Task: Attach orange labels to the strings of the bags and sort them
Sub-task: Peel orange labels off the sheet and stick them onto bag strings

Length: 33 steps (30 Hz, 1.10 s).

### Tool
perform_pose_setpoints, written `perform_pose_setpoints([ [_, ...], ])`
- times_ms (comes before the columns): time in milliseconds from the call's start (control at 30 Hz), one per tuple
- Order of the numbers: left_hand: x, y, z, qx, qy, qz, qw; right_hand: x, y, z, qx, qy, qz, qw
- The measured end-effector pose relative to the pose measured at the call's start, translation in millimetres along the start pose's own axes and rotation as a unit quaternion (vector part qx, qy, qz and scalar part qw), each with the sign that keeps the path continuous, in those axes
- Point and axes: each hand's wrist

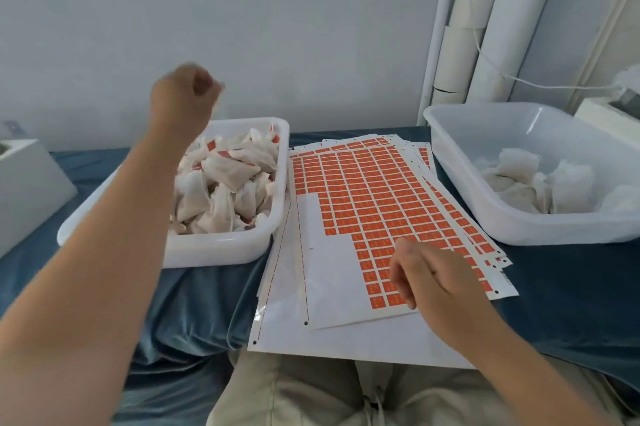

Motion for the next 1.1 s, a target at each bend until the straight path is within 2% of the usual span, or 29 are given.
perform_pose_setpoints([
  [33, -8, 0, -9, -0.015, -0.079, -0.102, 0.992, 0, 0, 0, 0.001, 0.007, -0.007, 1.0],
  [67, -15, 5, -18, -0.032, -0.147, -0.198, 0.969, 0, 0, 0, 0.005, 0.014, -0.013, 1.0],
  [100, -19, 13, -26, -0.048, -0.199, -0.264, 0.943, 1, 1, 0, 0.009, 0.017, -0.019, 1.0],
  [133, -20, 21, -32, -0.053, -0.215, -0.291, 0.931, 1, 1, 0, 0.014, 0.019, -0.024, 0.999],
  [333, -6, 34, -23, -0.033, -0.11, -0.181, 0.977, 3, -4, 4, 0.045, 0.039, -0.021, 0.998],
  [567, 1, 99, 72, -0.146, -0.046, -0.156, 0.976, 5, -4, 10, 0.085, 0.112, -0.04, 0.989],
  [733, -24, 188, 112, -0.164, 0.025, -0.236, 0.958, 25, -12, 11, 0.06, 0.155, 0.008, 0.986],
  [833, -45, 232, 105, -0.123, 0.068, -0.287, 0.947, 48, -21, 13, 0.018, 0.132, 0.121, 0.984],
  [900, -56, 256, 94, -0.095, 0.095, -0.307, 0.942, 68, -27, 19, -0.01, 0.114, 0.205, 0.972],
  [967, -65, 272, 84, -0.079, 0.116, -0.317, 0.938, 93, -35, 30, -0.031, 0.127, 0.256, 0.958],
  [1033, -71, 279, 78, -0.067, 0.131, -0.325, 0.934, 122, -50, 45, -0.056, 0.174, 0.268, 0.946],
  [1100, -75, 280, 75, -0.055, 0.137, -0.328, 0.933, 153, -71, 63, -0.11, 0.256, 0.219, 0.935],
])
Point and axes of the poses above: each hand's wrist, its own y-axis away from the middle knuckle, its own x-axis out of the back of the hand, z = x × y, and after that the axes turned 3 degrees about z, right-handed
